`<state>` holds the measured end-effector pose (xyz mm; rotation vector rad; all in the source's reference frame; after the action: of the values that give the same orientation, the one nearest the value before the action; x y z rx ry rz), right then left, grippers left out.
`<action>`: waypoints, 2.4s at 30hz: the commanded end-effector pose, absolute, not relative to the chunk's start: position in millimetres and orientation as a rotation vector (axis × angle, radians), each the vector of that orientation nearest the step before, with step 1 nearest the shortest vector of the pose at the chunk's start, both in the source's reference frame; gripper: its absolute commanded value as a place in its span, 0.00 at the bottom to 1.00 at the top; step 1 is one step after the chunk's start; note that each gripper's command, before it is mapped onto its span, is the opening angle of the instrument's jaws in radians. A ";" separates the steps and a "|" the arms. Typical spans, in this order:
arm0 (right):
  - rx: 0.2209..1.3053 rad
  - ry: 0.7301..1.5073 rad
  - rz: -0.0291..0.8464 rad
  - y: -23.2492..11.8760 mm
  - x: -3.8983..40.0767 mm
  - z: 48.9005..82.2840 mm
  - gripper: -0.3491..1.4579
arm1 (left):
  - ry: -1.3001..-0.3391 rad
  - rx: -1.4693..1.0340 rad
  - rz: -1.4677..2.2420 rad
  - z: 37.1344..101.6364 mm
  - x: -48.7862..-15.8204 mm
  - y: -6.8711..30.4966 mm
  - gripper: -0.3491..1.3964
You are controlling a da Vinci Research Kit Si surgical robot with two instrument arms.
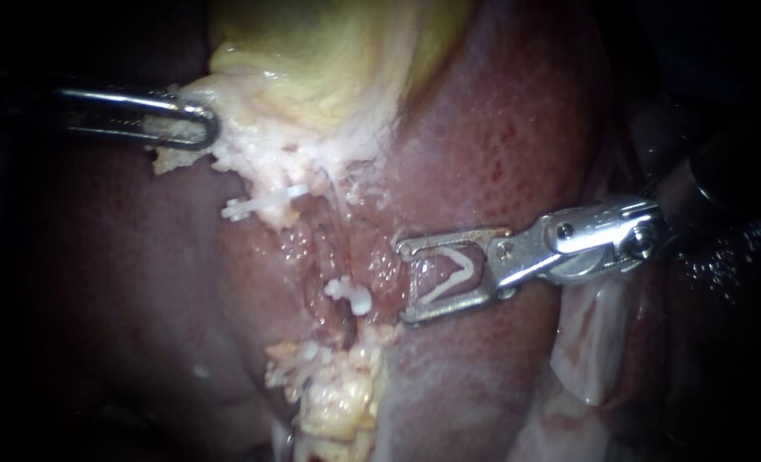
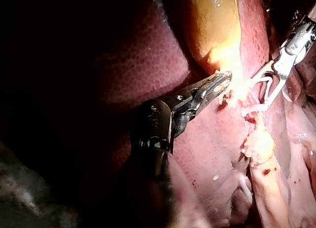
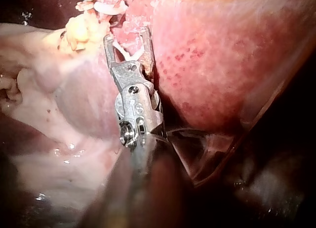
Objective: Clipping second clip right tube
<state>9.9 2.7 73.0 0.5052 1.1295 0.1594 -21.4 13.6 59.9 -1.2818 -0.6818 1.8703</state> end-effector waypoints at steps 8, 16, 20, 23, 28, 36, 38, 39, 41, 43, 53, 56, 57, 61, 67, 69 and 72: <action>0.562 1.115 0.225 2.4 9.6 70.4 0.45 | -0.683 -1.283 1.871 59.8 -21.2 13.5 0.00; 0.628 1.100 0.313 3.9 9.8 66.6 0.46 | -0.683 -1.282 1.870 59.5 -21.1 13.4 0.00; 0.651 1.097 0.353 4.0 10.1 66.6 0.46 | -0.683 -1.282 1.870 59.5 -21.1 13.4 0.00; 0.666 1.088 0.379 4.0 10.4 66.7 0.46 | -0.683 -1.282 1.870 59.5 -21.1 13.4 0.00; 0.694 1.092 0.423 4.0 11.2 66.8 0.46 | -0.683 -1.282 1.870 59.5 -21.1 13.4 0.00; 0.732 1.088 0.482 3.6 12.9 67.4 0.47 | -0.683 -1.282 1.870 59.6 -21.2 13.4 0.00; 0.735 1.089 0.487 3.6 13.3 67.6 0.47 | -0.683 -1.282 1.870 59.6 -21.2 13.4 0.00; 0.739 1.090 0.492 3.6 13.5 67.6 0.47 | -0.683 -1.282 1.870 59.6 -21.2 13.4 0.00; 0.744 1.095 0.495 3.6 13.9 67.7 0.47 | -0.683 -1.282 1.870 59.6 -21.2 13.4 0.00; 0.757 1.101 0.509 3.6 14.3 67.8 0.47 | -0.679 -1.281 1.870 59.6 -21.2 13.4 0.00; 0.792 1.096 0.513 2.9 16.5 68.7 0.47 | -0.679 -1.281 1.870 59.6 -21.3 13.4 0.00; 0.798 1.104 0.523 2.8 17.1 69.0 0.47 | -0.679 -1.281 1.870 59.7 -21.3 13.4 0.00; 0.799 1.107 0.523 2.7 17.3 69.1 0.47 | -0.679 -1.281 1.870 59.7 -21.3 13.4 0.00; 0.839 1.125 0.547 2.8 17.9 69.1 0.47 | -0.679 -1.281 1.870 59.8 -21.3 13.4 0.00; 0.892 1.143 0.556 2.2 18.1 68.4 0.47 | -0.679 -1.281 1.870 59.8 -21.2 13.5 0.00; 0.894 1.146 0.554 1.9 18.1 68.1 0.47 | -0.680 -1.282 1.870 59.8 -21.1 13.5 0.00; 0.901 1.155 0.552 1.6 18.1 67.3 0.47 | -0.680 -1.282 1.871 59.8 -21.1 13.5 0.00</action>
<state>18.1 1.5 67.1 0.9044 1.1577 0.5525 -21.0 13.4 59.9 -1.2809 -0.6789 1.8705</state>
